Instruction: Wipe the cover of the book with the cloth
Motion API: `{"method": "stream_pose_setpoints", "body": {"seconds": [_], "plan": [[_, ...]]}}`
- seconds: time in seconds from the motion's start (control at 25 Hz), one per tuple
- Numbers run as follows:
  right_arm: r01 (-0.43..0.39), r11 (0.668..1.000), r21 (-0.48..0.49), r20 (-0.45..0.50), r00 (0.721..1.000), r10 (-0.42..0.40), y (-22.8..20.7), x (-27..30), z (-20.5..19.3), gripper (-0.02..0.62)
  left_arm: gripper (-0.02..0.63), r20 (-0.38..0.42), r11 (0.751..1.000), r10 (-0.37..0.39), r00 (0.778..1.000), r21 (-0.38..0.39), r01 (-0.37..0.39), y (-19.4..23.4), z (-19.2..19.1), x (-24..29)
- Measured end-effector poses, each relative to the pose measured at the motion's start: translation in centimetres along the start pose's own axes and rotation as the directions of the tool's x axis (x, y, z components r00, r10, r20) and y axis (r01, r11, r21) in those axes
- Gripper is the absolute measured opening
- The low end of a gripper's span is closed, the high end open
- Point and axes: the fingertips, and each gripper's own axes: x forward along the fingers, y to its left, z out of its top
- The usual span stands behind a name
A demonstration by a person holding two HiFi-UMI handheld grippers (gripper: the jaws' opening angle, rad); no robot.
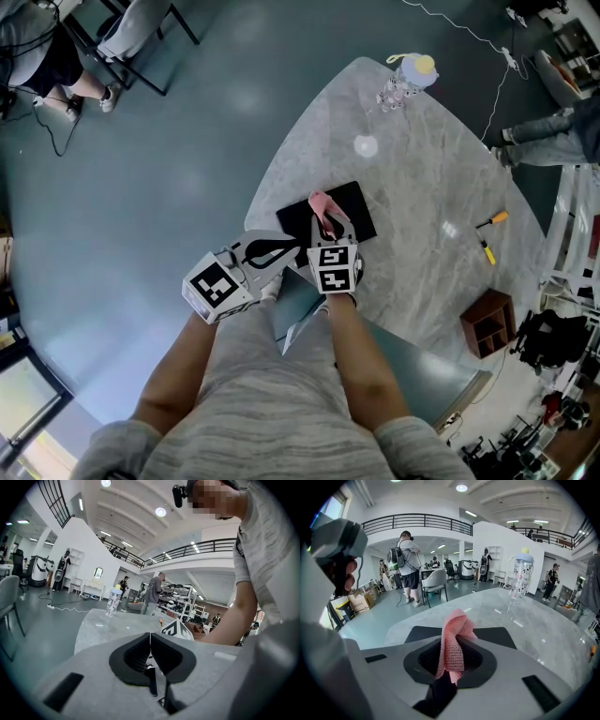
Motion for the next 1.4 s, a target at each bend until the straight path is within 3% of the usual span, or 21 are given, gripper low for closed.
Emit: {"method": "stream_pose_setpoints", "body": {"seconds": [0.28,0.96,1.4], "plan": [[-0.053,0.998,0.04,0.003,0.999,0.053,2.8,-0.1,-0.1,0.049,0.017,-0.003,1.0,0.009,1.0,0.0,-0.009,0.0,-0.2,-0.5],[-0.168,0.986,-0.001,0.009,0.986,0.168,8.5,-0.6,-0.1,0.049,0.017,-0.015,1.0,0.015,1.0,0.016,-0.015,-0.8,-0.6,-1.5],[-0.245,0.964,0.106,0.015,0.969,0.245,10.3,-1.0,-1.2,0.049,0.017,-0.017,1.0,0.008,1.0,0.023,-0.007,-1.1,-0.4,-1.5]]}}
